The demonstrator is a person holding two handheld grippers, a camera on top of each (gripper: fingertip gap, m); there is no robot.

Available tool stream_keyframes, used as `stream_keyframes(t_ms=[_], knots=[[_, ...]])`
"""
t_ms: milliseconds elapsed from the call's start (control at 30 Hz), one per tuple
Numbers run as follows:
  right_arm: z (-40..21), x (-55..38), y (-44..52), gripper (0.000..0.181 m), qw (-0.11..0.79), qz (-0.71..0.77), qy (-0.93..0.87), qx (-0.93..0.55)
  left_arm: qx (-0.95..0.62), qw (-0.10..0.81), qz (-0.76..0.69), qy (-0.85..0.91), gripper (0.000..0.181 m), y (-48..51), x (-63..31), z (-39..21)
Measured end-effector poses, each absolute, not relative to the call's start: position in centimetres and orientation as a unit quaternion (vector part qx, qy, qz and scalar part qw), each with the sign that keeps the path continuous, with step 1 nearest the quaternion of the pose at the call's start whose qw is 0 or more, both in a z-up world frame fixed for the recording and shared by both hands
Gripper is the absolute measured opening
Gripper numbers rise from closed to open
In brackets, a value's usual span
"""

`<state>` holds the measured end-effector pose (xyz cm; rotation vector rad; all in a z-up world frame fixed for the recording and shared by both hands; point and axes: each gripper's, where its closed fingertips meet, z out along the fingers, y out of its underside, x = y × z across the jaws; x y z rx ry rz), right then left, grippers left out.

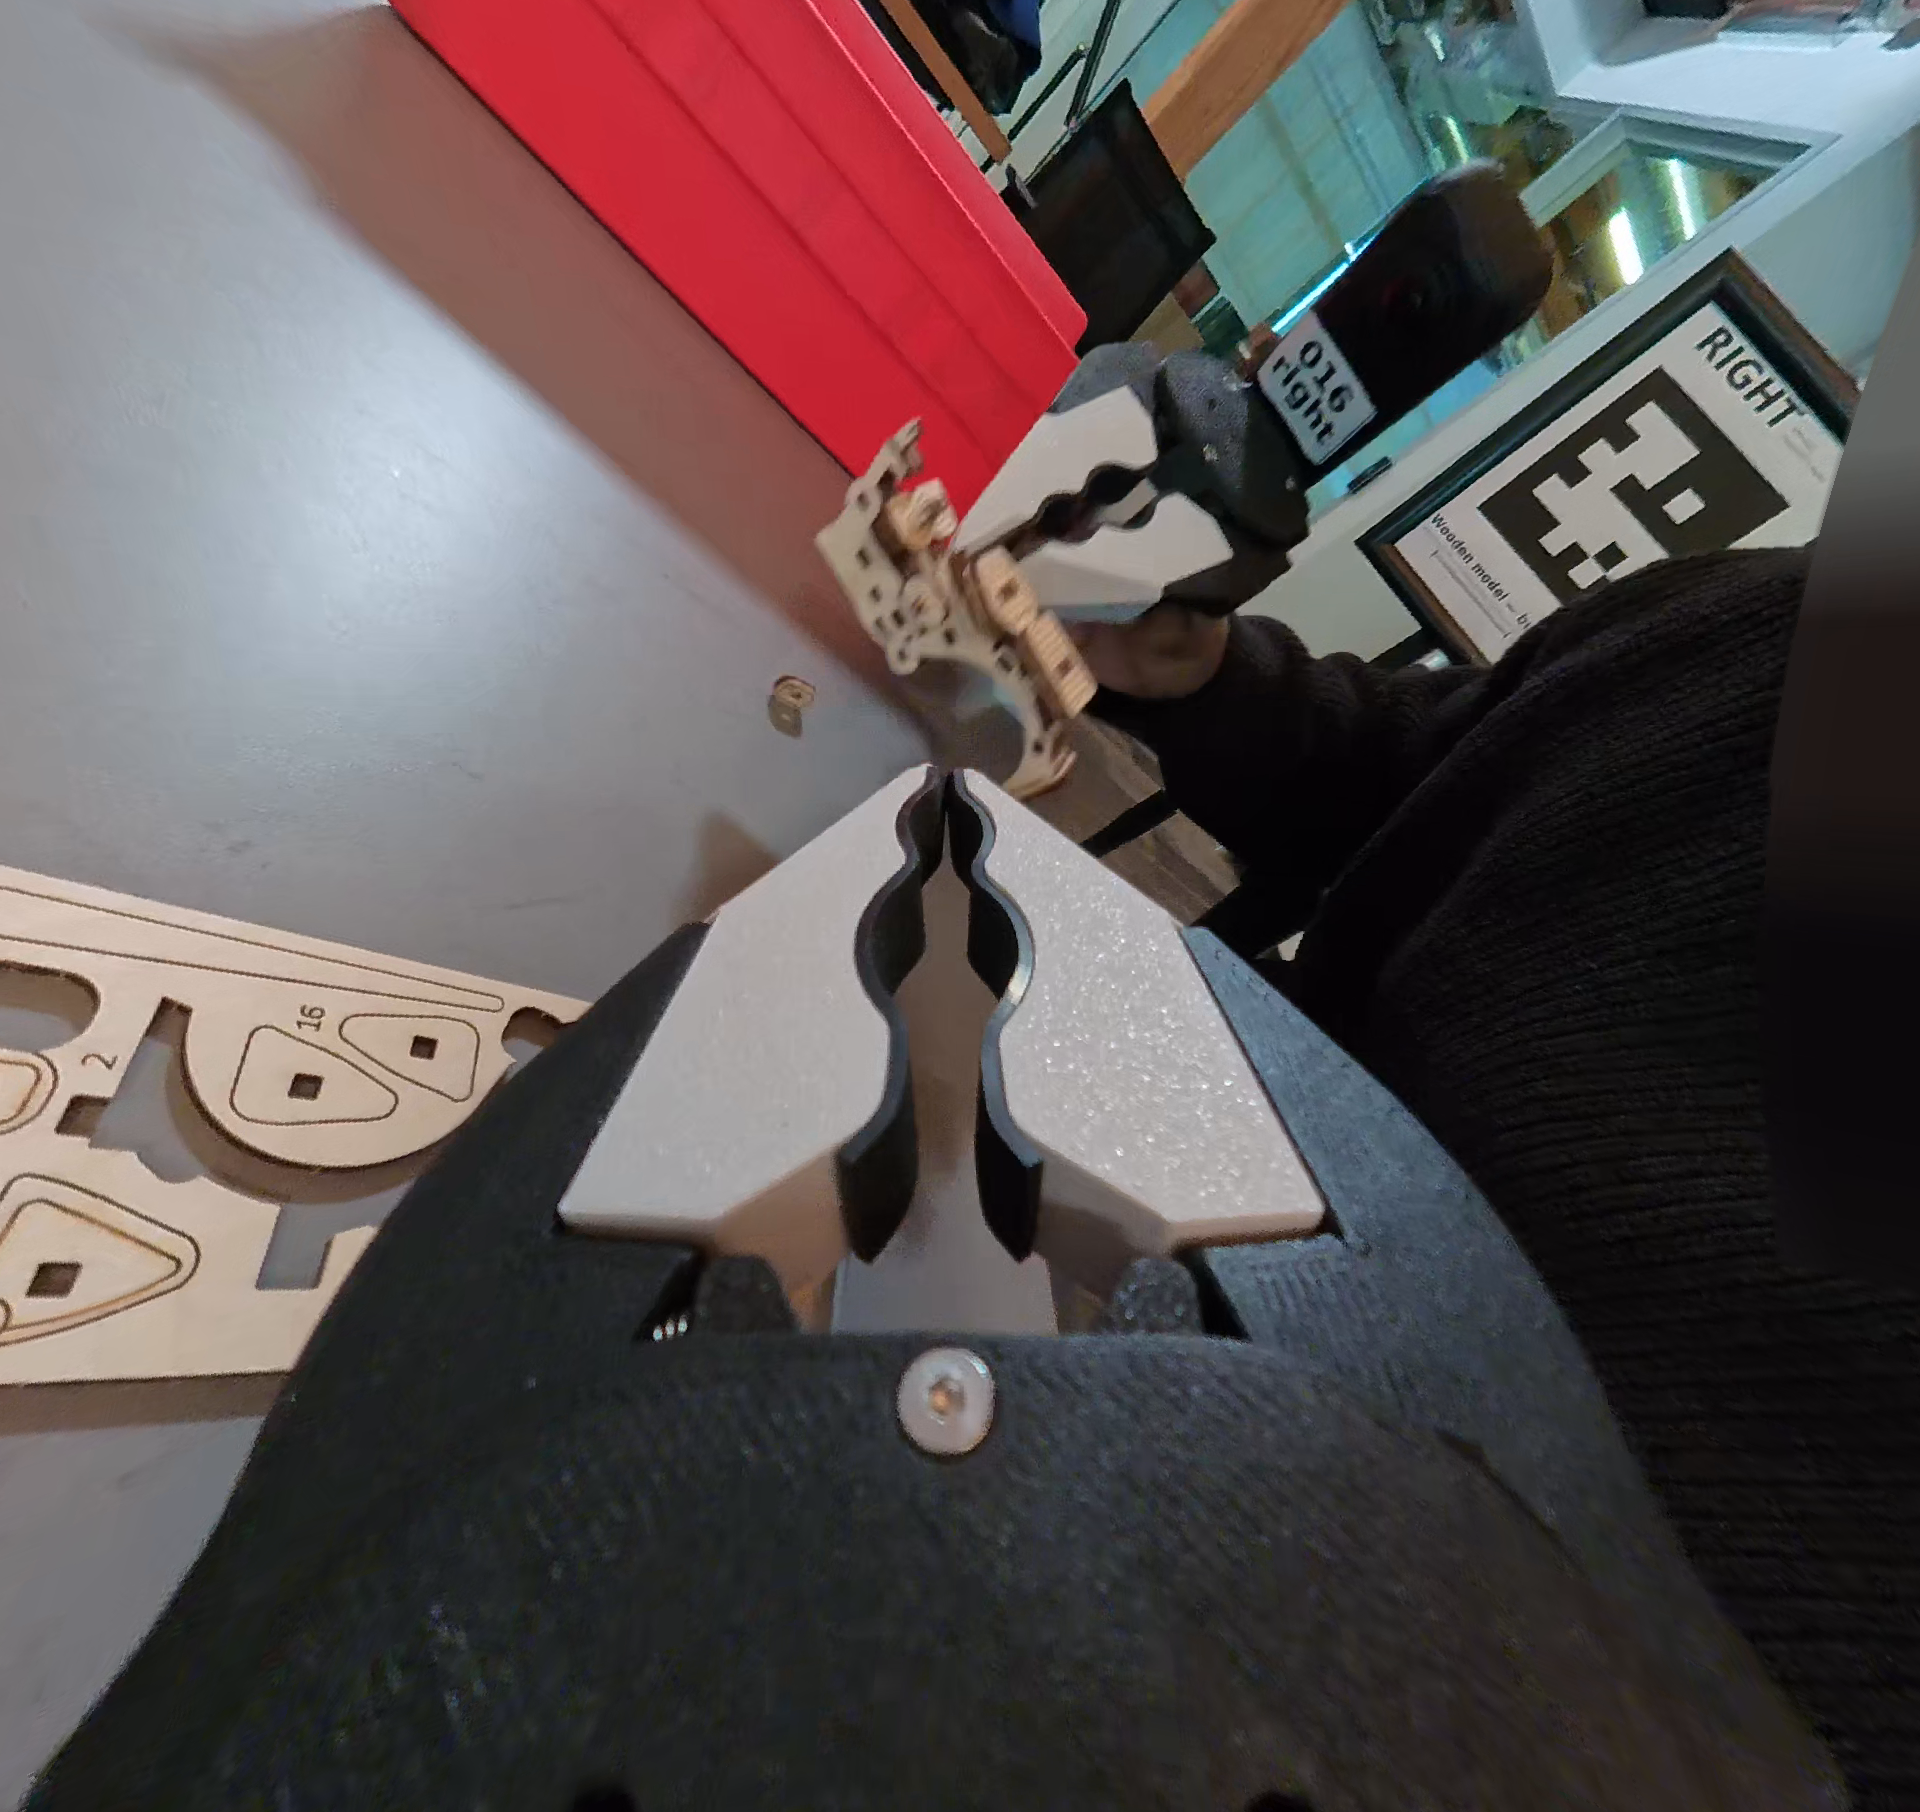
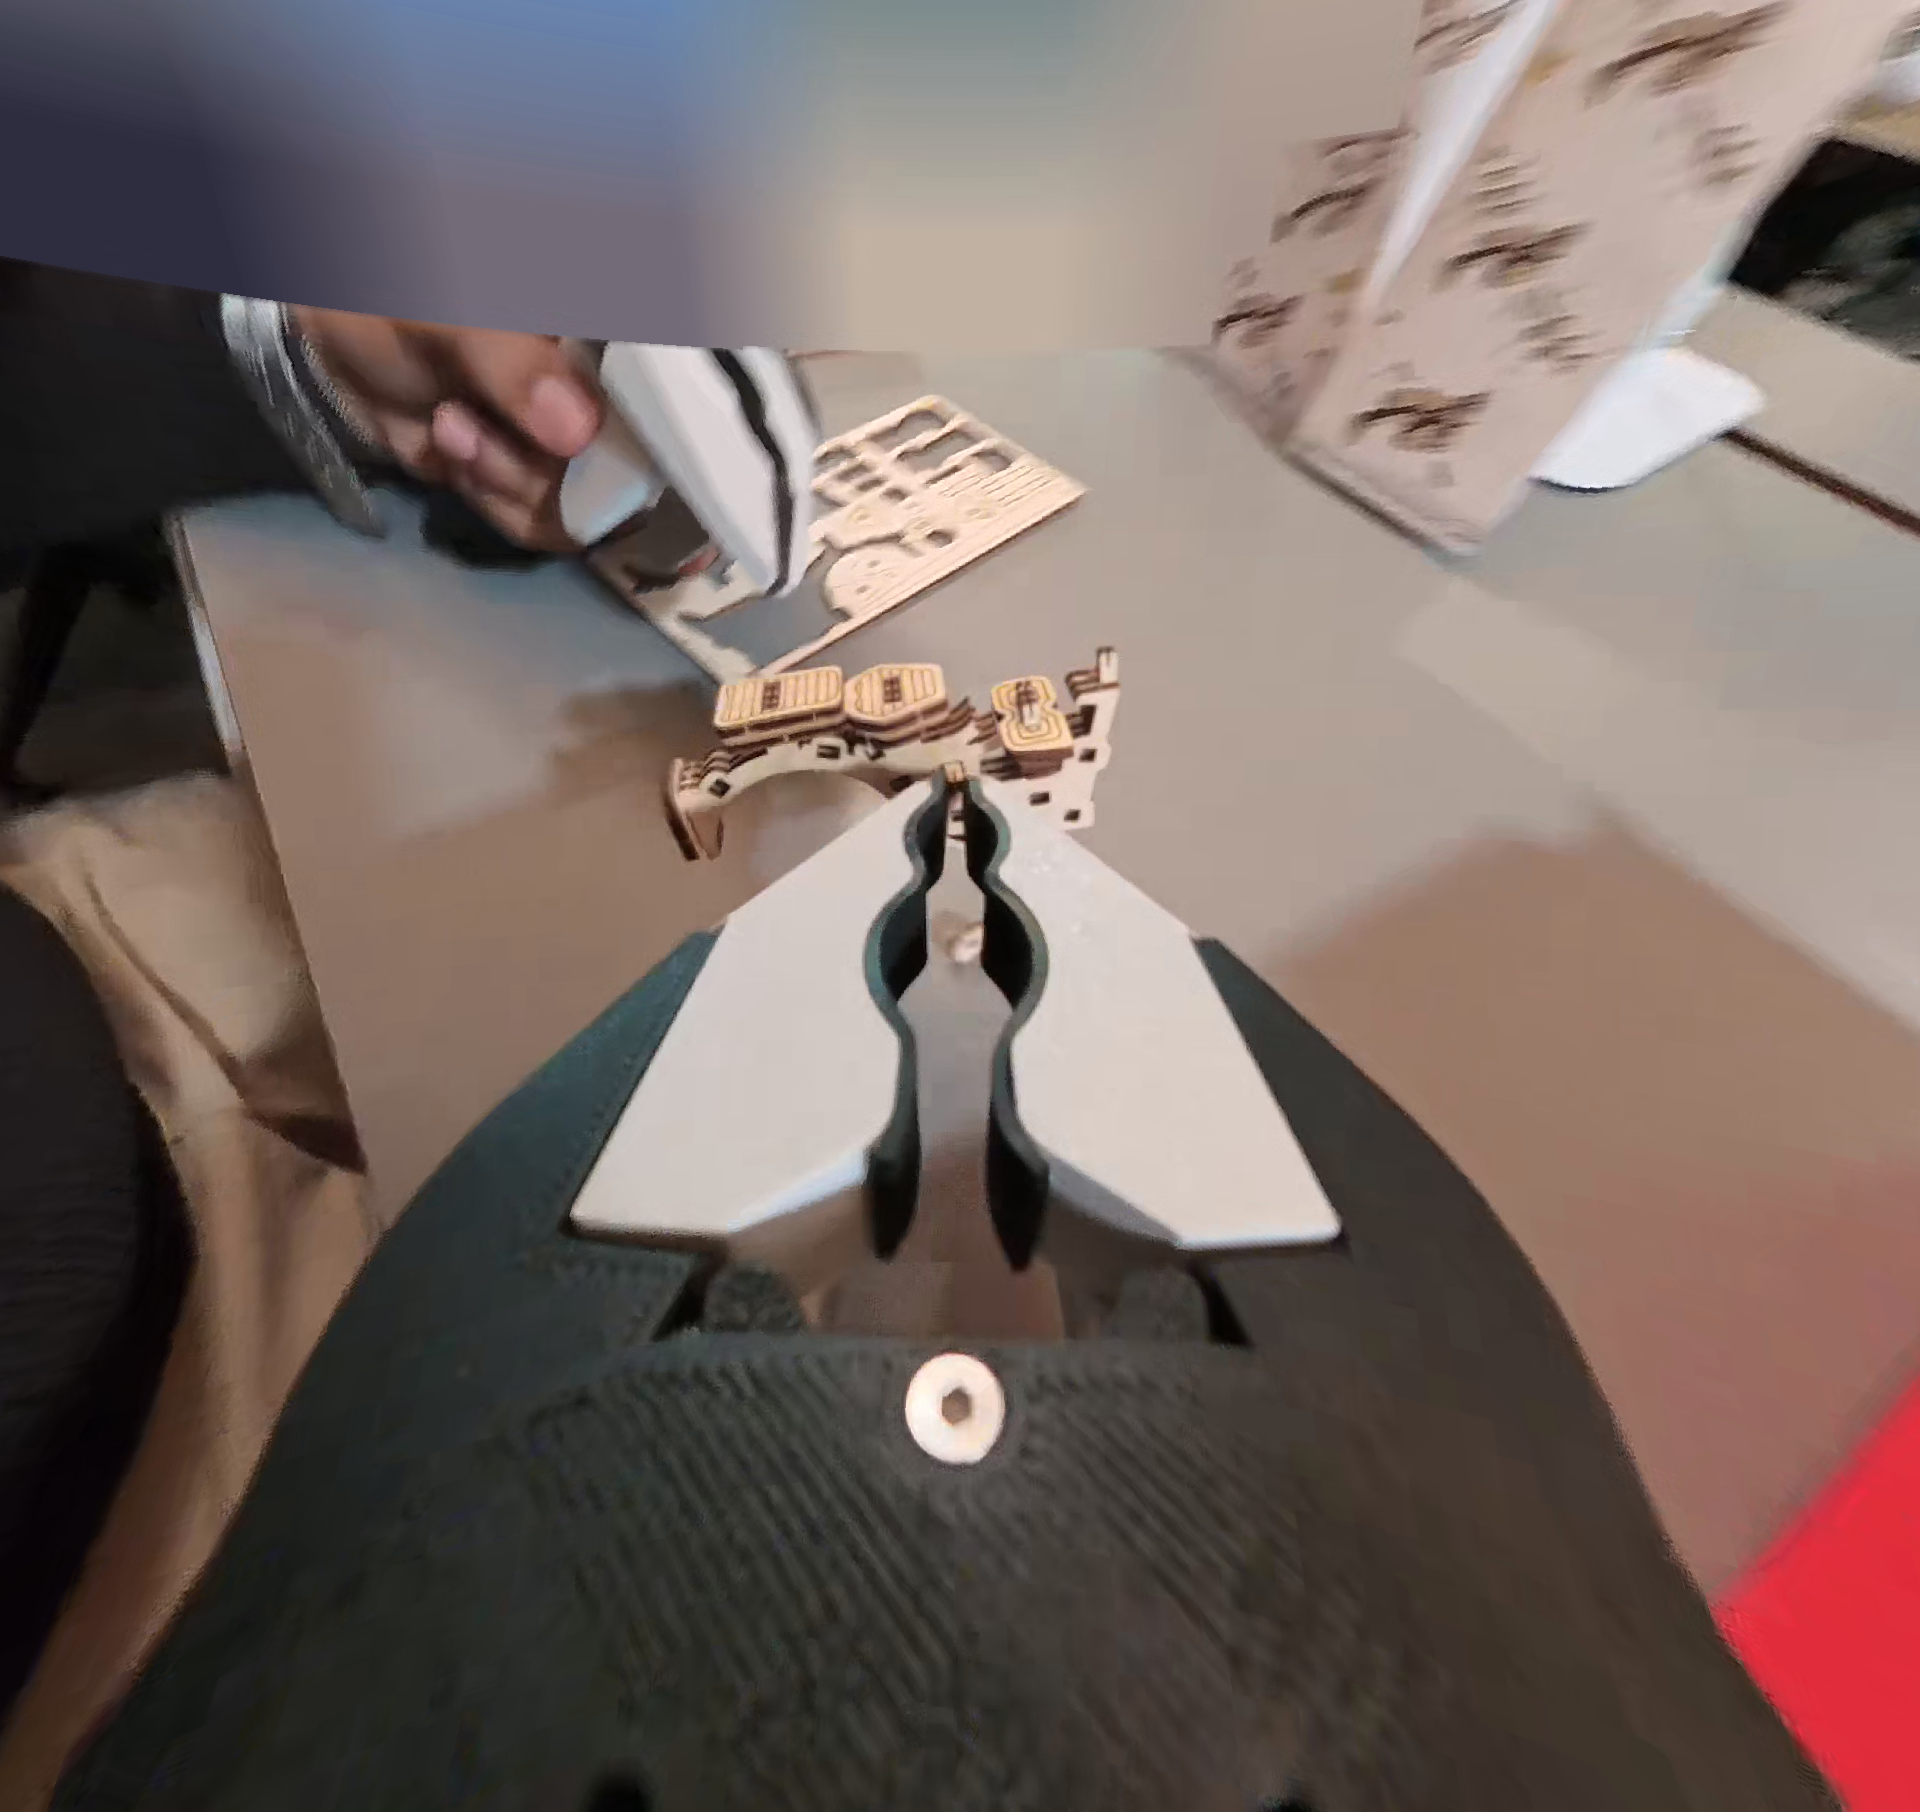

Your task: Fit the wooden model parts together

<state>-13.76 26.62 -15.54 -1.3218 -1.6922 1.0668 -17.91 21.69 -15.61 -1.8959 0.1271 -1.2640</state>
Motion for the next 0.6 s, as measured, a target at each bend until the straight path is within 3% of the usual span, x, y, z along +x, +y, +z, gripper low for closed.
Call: stream_keyframes(t_ms=[333,600], knots=[[-13.3,-8.8,27.1,0.001,0.407,0.407,-0.610,-0.544,-0.818,0.451,-0.331,0.133,0.008,23.4,-16.9,-17.1],[-12.9,-7.0,26.2,0.001,0.397,0.437,-0.596,-0.544,-0.882,0.346,-0.162,0.277,0.012,26.6,-14.3,-21.4]])
